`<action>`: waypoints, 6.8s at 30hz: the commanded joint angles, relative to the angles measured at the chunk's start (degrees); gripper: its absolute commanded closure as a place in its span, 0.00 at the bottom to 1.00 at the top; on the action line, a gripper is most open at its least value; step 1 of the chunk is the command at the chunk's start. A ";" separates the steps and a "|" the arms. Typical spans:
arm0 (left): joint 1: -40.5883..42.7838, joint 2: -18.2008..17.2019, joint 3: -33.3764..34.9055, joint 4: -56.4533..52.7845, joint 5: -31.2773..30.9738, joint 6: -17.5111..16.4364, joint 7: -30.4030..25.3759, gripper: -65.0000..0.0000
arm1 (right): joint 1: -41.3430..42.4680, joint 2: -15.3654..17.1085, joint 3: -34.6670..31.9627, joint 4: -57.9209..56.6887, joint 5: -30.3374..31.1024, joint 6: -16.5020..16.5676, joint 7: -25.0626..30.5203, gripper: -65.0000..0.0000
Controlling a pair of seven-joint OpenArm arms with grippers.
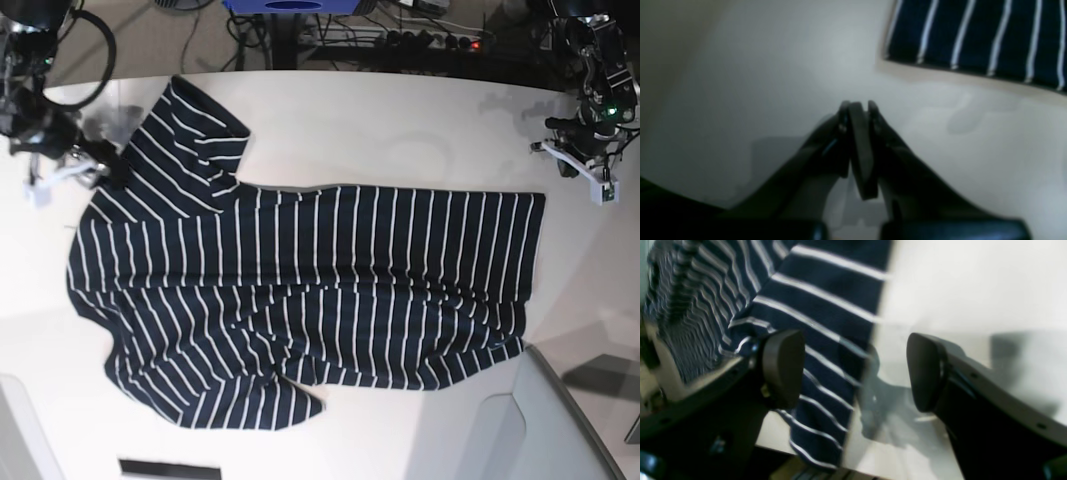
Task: Layout the t-shirt on the table in an organized manner, then fold the t-shirt properly
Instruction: 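Grasp the shirt's collar-side corners with the left and right grippers, then pull the held corners apart with both grippers to spread the shirt, then slide the right gripper down the shirt side while the left holds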
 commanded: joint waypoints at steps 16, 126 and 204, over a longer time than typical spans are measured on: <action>-1.27 -1.54 -0.56 -4.18 -9.33 0.11 -1.15 0.44 | -0.68 -1.61 -3.61 -1.51 -1.34 -0.63 0.67 0.54; 16.22 12.71 -6.54 22.98 -8.54 0.55 7.11 1.00 | -18.62 0.06 0.53 24.16 -3.36 -3.09 -11.82 1.00; 17.45 14.02 -9.44 26.06 -8.54 0.55 7.02 1.00 | 14.61 0.41 3.34 -6.26 -21.91 -9.77 3.57 1.00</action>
